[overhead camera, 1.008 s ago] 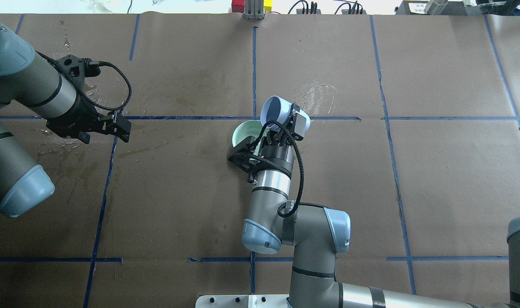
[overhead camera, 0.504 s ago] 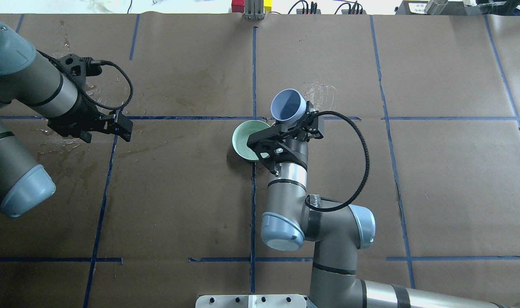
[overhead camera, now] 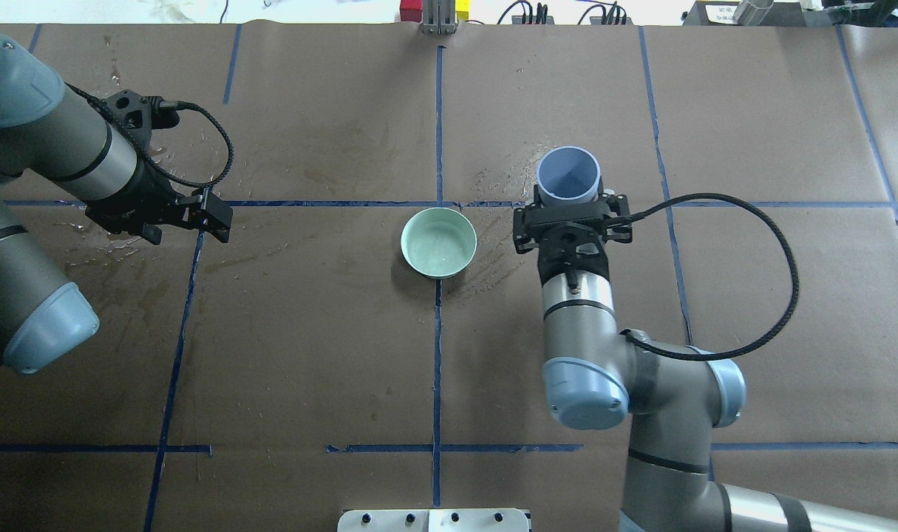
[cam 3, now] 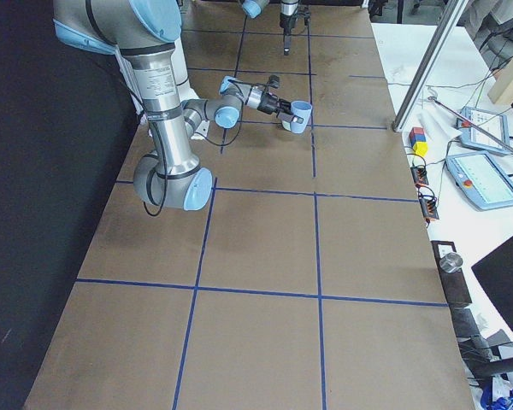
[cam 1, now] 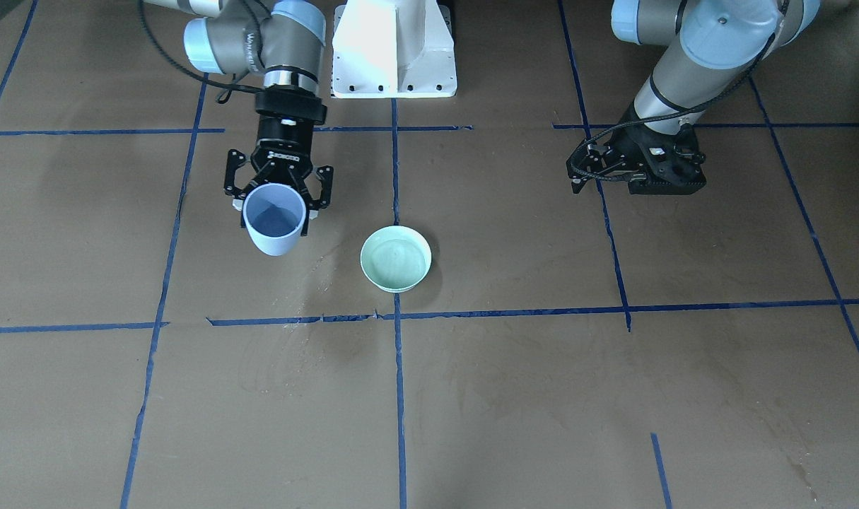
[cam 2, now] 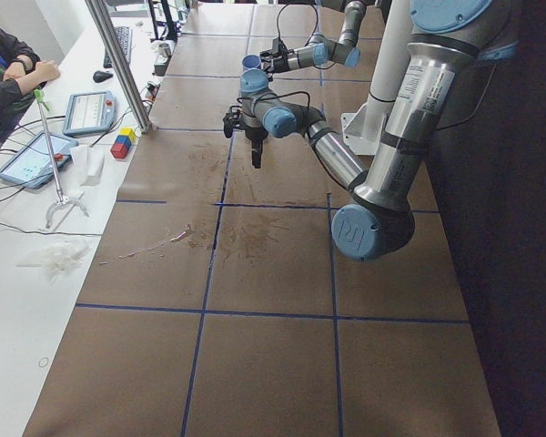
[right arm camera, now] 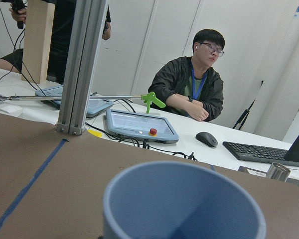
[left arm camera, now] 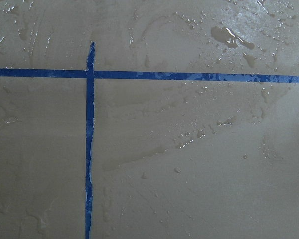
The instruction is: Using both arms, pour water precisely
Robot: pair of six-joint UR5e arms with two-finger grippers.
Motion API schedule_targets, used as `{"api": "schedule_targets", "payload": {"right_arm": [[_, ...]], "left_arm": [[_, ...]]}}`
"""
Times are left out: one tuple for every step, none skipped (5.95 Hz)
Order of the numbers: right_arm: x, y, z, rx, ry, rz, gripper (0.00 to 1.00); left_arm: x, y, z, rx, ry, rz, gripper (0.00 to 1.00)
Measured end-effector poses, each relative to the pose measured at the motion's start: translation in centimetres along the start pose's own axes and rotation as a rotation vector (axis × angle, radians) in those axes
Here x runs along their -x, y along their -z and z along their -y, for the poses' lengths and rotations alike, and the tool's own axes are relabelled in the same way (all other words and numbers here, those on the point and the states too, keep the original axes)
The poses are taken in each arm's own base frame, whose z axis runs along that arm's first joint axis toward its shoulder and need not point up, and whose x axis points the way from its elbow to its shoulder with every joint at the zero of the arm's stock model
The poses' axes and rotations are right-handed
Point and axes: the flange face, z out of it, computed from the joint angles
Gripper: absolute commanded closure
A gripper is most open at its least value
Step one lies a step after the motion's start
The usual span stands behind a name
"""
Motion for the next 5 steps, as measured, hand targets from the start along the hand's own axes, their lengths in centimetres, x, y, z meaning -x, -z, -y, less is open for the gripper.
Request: {"api": "schedule_targets", "payload": {"right_arm": [[-4.9, -0.6, -2.2, -0.003, -0.062, 0.020, 1.00], [-10.3, -1.0, -4.7, -0.009, -0.089, 0.026, 1.00], [-16.0, -1.1, -7.0, -0.014, -0.100, 0.026, 1.00], [-20.7, -1.2, -8.5, -0.016, -0.101, 0.019, 1.00], [-23.8, -1.7, -9.7, -0.014, -0.096, 0.004, 1.00]], "left_arm": [[-0.1, 0.1, 0.0, -0.002, -0.002, -0.002, 0.00], [-0.3, 0.1, 0.0, -0.003, -0.003, -0.003, 0.00], [-0.4, 0.2, 0.1, -0.004, -0.005, -0.005, 0.00], [-0.6, 0.3, 0.1, -0.006, -0.007, -0.006, 0.00], [-0.8, 0.4, 0.1, -0.008, -0.009, -0.009, 0.00]]}}
